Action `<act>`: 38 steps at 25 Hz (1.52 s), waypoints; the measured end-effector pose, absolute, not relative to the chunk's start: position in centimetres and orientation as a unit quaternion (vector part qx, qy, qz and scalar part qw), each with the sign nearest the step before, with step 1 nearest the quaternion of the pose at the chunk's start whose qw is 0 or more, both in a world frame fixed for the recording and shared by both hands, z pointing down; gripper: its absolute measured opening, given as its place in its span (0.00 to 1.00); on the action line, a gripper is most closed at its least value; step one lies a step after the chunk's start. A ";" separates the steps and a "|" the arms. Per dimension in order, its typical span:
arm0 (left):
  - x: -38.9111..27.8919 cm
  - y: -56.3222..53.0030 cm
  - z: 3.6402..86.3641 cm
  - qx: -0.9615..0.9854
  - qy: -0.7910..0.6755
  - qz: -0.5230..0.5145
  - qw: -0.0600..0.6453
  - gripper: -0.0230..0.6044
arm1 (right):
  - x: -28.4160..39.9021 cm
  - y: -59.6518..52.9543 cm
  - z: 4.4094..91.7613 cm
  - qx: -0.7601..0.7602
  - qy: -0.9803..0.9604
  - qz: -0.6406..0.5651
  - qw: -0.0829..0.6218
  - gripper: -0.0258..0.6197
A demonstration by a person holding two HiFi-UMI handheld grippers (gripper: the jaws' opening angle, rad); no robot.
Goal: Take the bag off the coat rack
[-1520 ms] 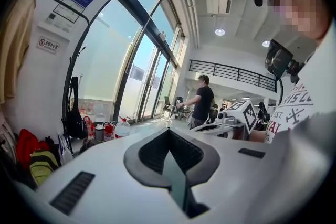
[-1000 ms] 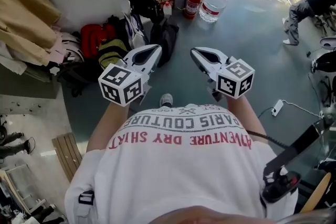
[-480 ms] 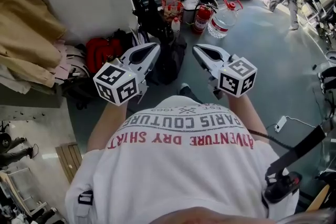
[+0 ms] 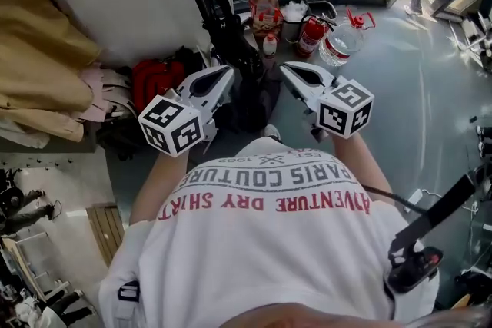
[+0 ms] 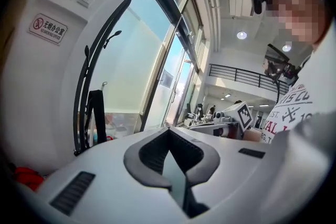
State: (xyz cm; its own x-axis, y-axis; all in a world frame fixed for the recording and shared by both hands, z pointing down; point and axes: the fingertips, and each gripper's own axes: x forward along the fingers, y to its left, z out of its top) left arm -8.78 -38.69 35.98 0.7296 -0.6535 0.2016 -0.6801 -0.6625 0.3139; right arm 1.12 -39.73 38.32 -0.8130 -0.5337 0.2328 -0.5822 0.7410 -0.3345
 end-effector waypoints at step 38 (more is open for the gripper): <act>-14.4 -70.4 47.6 0.787 -0.582 0.043 0.202 0.51 | 5.8 -60.6 48.5 0.272 -0.907 0.294 0.132 0.04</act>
